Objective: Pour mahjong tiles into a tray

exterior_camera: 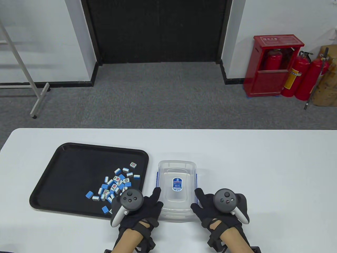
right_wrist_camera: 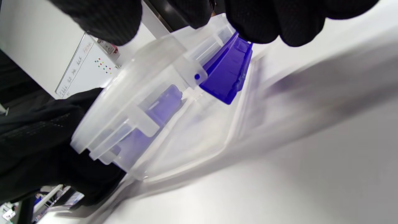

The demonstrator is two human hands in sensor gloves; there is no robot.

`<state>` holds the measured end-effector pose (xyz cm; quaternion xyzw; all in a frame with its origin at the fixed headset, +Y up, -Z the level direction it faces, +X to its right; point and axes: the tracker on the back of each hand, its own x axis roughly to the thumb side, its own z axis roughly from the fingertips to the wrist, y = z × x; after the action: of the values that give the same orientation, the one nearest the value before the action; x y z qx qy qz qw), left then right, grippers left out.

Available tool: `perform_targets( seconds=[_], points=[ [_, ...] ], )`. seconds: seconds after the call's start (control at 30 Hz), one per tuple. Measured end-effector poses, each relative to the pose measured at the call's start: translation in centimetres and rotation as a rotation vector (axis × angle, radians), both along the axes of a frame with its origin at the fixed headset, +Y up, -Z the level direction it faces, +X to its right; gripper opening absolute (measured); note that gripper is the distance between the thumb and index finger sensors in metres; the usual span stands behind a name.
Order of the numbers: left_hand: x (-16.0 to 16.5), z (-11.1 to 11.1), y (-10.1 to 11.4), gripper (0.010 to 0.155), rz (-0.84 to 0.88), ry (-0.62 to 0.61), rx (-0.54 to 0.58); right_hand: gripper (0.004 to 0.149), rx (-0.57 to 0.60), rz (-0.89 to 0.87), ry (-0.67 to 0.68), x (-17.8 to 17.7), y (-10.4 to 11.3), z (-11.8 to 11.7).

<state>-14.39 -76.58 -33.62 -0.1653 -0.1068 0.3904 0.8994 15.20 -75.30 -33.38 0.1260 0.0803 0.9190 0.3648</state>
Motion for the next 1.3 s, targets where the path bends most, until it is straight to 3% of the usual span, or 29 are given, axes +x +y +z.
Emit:
perform_targets(
  seconds=[0.07,0.13,0.3,0.37,0.63,0.87,1.17,1.3],
  points=[
    [0.2,0.0,0.0,0.061,-0.002,-0.008,-0.004,0.077,-0.005,-0.028,-0.049,0.3,-0.5,-0.1],
    [0.3,0.1,-0.1,0.061,-0.005,-0.010,-0.005,0.080,-0.108,-0.069,-0.108,1.0,-1.4,-0.3],
    [0.3,0.1,-0.1,0.061,-0.003,-0.013,-0.012,0.085,-0.305,-0.384,-0.216,2.3,-2.9,-0.7],
    [0.4,0.1,-0.1,0.061,-0.002,-0.012,-0.014,0.086,-0.407,-0.464,-0.216,2.3,-3.6,-0.6],
    [0.4,0.2,-0.1,0.061,0.004,-0.015,-0.024,0.088,-0.551,-0.700,-0.211,1.5,-5.3,-0.8],
    [0.8,0.3,-0.1,0.061,0.007,-0.031,-0.028,0.088,-0.559,-0.641,-0.254,2.3,-5.1,-0.9],
    [1.1,0.4,-0.1,0.062,0.007,-0.041,-0.030,0.086,-0.416,-0.442,-0.284,2.8,-3.1,-0.9],
    [1.1,0.5,-0.1,0.062,0.011,-0.040,-0.031,0.080,-0.380,-0.446,-0.318,3.2,-2.7,-0.8]
  ],
)
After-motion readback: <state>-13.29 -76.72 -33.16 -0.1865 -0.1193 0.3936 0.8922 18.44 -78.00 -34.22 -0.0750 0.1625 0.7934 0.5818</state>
